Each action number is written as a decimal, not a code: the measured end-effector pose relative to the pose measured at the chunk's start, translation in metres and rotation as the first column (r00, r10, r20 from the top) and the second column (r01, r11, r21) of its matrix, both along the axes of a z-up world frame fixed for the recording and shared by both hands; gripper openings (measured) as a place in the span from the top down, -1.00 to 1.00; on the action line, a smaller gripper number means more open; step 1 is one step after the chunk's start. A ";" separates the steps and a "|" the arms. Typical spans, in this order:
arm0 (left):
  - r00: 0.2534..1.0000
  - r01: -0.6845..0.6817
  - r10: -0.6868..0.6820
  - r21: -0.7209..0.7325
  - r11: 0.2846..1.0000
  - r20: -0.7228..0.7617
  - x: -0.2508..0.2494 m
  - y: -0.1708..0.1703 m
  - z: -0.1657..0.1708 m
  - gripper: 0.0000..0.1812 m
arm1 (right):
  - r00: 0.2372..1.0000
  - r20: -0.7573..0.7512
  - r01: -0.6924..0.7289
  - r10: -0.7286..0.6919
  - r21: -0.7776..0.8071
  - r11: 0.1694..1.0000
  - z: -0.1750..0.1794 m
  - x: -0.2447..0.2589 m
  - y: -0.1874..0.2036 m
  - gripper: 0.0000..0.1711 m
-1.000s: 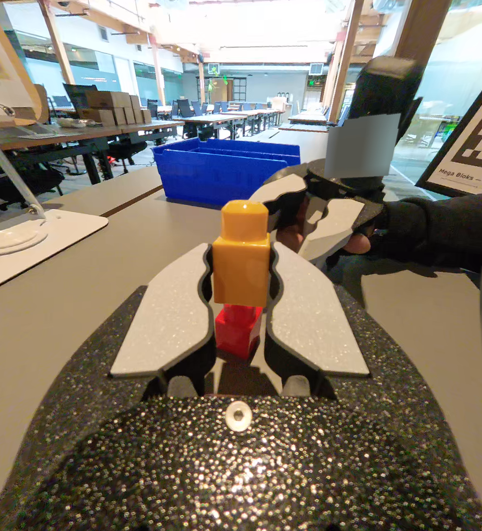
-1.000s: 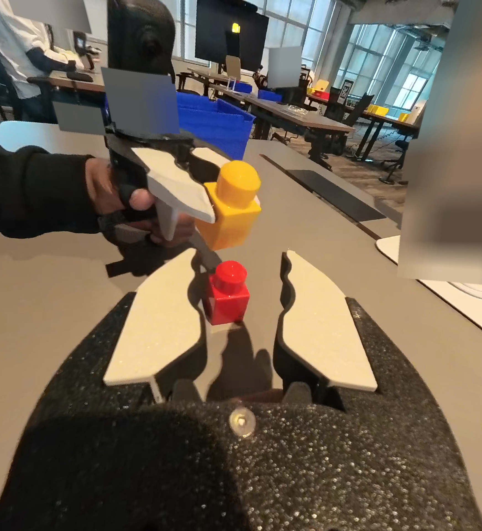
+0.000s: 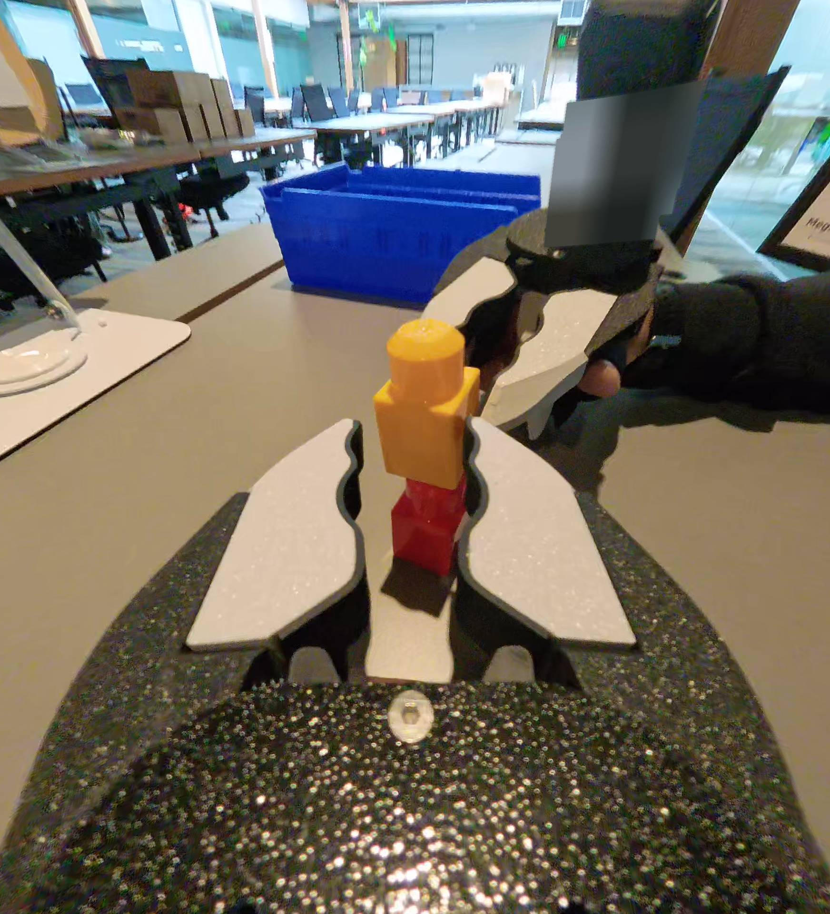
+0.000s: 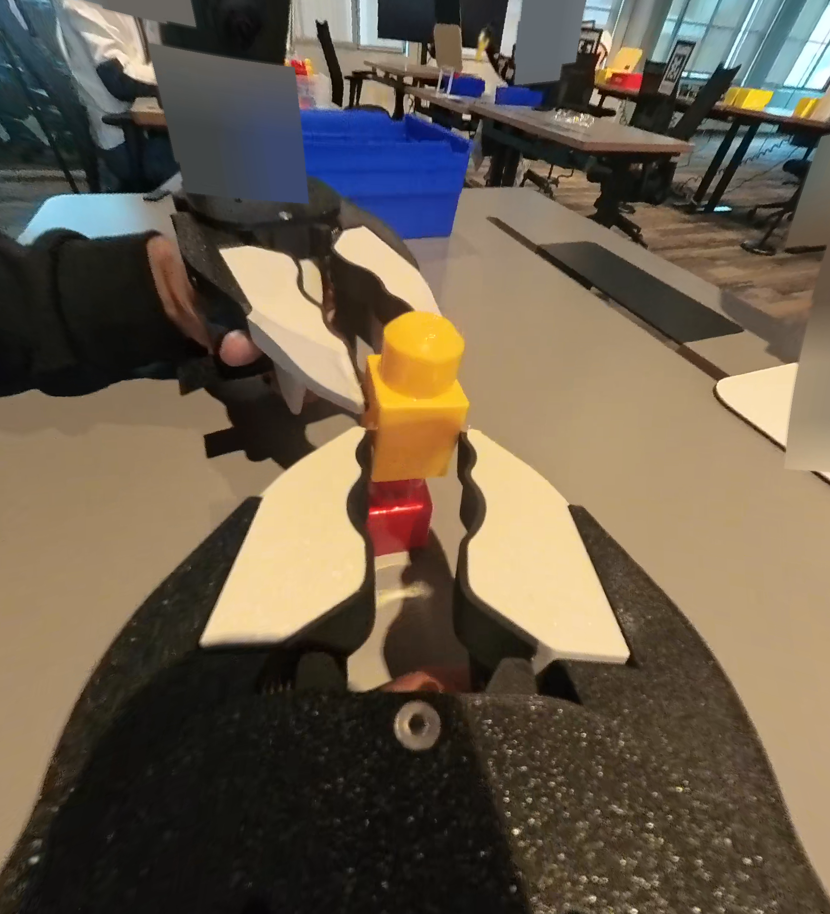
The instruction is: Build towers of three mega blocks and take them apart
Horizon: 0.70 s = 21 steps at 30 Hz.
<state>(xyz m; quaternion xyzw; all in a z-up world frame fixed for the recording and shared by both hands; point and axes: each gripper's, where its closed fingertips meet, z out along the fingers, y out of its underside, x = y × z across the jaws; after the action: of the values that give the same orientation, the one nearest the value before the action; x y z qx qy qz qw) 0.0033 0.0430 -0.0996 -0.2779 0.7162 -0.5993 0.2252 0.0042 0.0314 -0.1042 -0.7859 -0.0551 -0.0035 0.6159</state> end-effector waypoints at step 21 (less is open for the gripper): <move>1.000 0.008 -0.007 0.253 0.968 -0.005 -0.003 -0.002 -0.028 0.73 | 0.992 0.109 0.075 -0.057 -0.169 0.983 -0.026 0.003 -0.002 0.62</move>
<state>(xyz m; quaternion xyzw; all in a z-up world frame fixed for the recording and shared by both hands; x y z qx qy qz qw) 0.0003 0.0414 -0.1280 -0.2454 0.7882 -0.5035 0.2550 0.0075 0.0299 -0.1305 -0.8366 -0.0609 -0.0599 0.5411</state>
